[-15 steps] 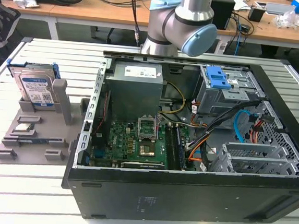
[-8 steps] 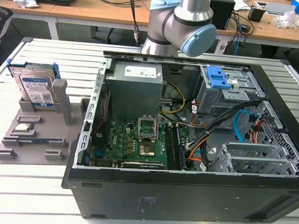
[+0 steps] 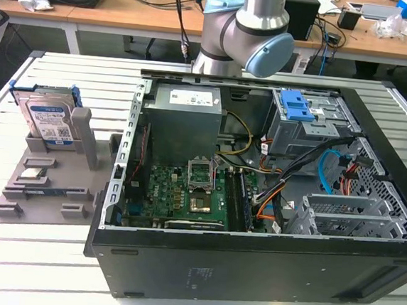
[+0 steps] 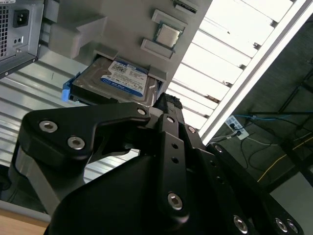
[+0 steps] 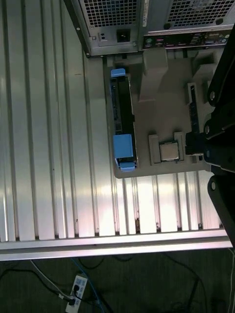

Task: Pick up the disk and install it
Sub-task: 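Reach for the disk, then pick up the disk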

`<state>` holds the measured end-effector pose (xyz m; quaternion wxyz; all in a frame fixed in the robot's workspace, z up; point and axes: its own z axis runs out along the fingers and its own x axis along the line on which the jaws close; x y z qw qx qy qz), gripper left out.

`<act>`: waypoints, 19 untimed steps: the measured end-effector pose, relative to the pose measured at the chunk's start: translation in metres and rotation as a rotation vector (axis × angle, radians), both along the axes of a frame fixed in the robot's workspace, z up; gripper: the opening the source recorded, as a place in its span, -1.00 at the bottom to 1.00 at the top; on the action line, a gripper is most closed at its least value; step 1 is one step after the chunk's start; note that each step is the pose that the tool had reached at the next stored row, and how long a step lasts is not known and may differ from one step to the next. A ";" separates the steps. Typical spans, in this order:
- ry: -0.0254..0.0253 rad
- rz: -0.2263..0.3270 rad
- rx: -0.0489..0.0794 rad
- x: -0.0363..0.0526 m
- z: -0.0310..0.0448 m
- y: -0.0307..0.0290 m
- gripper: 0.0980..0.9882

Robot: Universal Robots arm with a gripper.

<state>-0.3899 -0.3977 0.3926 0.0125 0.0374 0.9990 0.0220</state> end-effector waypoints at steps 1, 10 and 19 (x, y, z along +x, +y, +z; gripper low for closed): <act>0.0000 0.000 0.000 0.0000 0.0000 0.0000 -0.98; 0.0001 0.026 0.000 -0.0003 0.0001 0.0001 -0.98; 0.0000 0.143 0.000 -0.0003 0.0000 0.0000 -0.98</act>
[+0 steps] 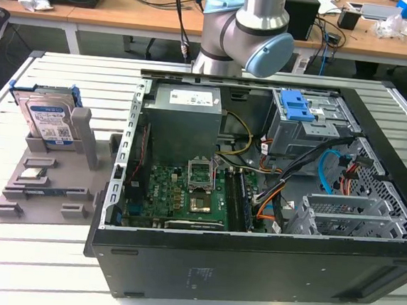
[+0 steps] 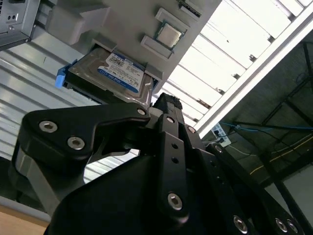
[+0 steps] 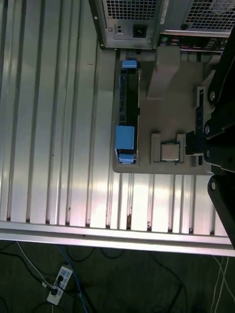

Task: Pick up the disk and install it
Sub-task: 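Pick up the disk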

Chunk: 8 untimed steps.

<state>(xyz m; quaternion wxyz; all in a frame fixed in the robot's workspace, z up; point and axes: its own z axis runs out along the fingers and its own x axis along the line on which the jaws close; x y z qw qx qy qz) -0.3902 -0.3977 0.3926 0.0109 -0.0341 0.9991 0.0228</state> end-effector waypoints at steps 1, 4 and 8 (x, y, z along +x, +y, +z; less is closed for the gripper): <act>0.0000 0.008 0.000 0.0000 0.0000 0.0000 -0.98; 0.0001 0.051 0.000 0.0000 0.0000 0.0000 -0.98; 0.0000 0.091 0.000 0.0000 0.0000 0.0000 -0.98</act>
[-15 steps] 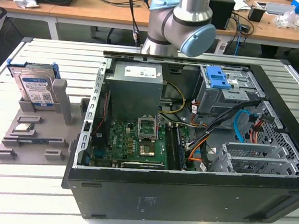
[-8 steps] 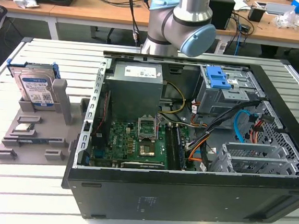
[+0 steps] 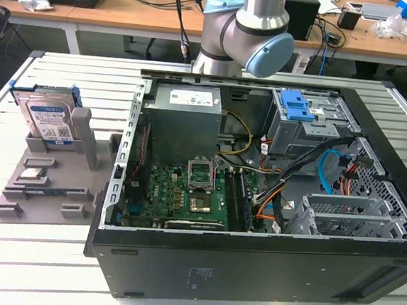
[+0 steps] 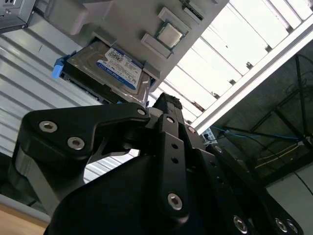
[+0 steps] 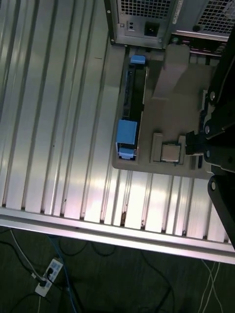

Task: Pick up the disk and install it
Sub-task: 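Pick up the disk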

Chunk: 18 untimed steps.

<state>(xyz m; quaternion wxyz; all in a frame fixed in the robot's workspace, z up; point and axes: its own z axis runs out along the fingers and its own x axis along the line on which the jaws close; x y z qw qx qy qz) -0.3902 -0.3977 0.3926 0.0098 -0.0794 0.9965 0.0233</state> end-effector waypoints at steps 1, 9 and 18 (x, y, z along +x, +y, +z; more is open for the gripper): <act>0.0000 0.008 0.000 0.0000 0.0000 0.0000 -0.98; 0.0000 0.074 0.000 0.0000 0.0000 0.0000 -0.98; 0.0000 0.149 0.000 0.0000 0.0000 0.0000 -0.98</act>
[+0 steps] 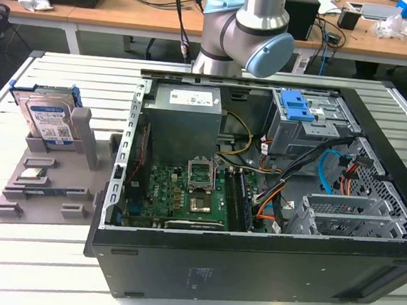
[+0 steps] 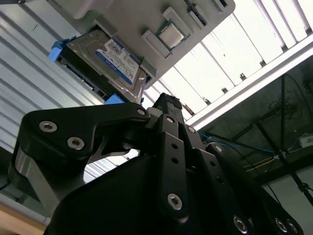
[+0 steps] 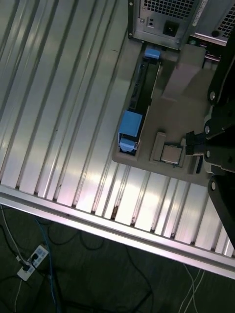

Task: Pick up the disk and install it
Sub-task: 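Pick up the disk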

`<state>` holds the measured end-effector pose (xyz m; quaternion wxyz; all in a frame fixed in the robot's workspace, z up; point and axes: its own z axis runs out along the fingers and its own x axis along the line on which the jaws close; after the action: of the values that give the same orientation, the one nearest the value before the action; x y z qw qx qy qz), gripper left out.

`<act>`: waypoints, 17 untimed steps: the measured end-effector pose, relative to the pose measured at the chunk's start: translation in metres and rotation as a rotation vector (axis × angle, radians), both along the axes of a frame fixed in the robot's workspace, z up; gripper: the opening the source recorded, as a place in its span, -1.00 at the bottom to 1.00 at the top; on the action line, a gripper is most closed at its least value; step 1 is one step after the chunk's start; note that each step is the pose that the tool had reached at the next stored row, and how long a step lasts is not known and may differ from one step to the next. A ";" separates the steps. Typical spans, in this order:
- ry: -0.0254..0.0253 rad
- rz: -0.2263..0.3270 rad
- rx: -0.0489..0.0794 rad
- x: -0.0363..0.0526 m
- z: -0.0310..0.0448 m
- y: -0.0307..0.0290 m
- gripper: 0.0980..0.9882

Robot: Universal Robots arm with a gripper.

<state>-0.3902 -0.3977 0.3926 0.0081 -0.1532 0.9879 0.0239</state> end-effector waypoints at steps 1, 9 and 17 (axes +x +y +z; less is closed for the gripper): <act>0.0000 0.009 0.000 0.0000 0.0000 0.0000 -0.98; 0.0000 0.063 0.000 0.0000 0.0000 0.0000 -0.98; 0.0000 0.113 0.000 0.0000 0.0000 0.0000 -0.98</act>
<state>-0.3902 -0.3977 0.3926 0.0067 -0.2086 0.9777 0.0244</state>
